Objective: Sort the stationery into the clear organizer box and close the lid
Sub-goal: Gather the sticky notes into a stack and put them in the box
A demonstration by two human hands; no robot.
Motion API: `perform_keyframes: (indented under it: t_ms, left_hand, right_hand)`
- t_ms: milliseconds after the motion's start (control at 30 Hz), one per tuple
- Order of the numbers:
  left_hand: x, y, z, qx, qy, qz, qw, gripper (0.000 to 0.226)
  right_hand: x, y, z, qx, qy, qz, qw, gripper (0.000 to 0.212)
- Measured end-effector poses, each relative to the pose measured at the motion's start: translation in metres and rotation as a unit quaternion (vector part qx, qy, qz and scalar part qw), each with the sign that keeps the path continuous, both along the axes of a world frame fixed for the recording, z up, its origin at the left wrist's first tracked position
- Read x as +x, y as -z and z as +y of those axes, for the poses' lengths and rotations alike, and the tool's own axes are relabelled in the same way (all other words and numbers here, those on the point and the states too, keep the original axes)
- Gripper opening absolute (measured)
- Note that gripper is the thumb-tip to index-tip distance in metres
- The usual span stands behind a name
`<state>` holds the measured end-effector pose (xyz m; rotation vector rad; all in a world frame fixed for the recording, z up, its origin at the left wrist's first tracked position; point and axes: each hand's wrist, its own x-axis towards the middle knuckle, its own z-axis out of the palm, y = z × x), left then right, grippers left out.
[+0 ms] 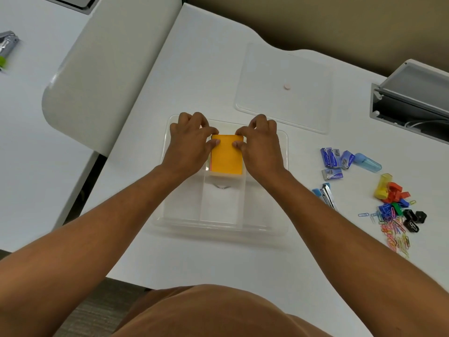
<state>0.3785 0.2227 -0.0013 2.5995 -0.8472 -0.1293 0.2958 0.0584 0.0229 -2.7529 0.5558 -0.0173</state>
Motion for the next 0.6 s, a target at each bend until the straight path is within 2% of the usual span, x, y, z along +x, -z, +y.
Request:
perform_keyframes:
  t_ms: [167, 267, 367, 500, 600]
  left_hand:
    - [0.003, -0.005, -0.006, 0.087, 0.046, -0.026, 0.995, 0.041]
    - [0.0, -0.009, -0.009, 0.106, 0.06, -0.026, 0.992, 0.044]
    - [-0.011, -0.015, -0.009, 0.057, 0.044, -0.025, 0.997, 0.042]
    - [-0.042, -0.03, -0.019, -0.035, 0.043, -0.061, 0.997, 0.035]
    - [-0.074, -0.037, -0.039, -0.091, 0.077, -0.067, 0.991, 0.033]
  right_hand:
    - [0.001, 0.007, -0.006, -0.139, -0.073, 0.03, 0.987, 0.035]
    - [-0.001, 0.006, -0.006, -0.16, -0.086, 0.027, 0.983, 0.034]
    - [-0.008, 0.0, -0.003, -0.109, -0.064, -0.016, 0.992, 0.03]
    - [-0.029, -0.01, 0.001, -0.041, -0.001, -0.123, 0.992, 0.028]
    - [-0.055, -0.011, -0.001, -0.03, 0.026, -0.138, 0.99, 0.035]
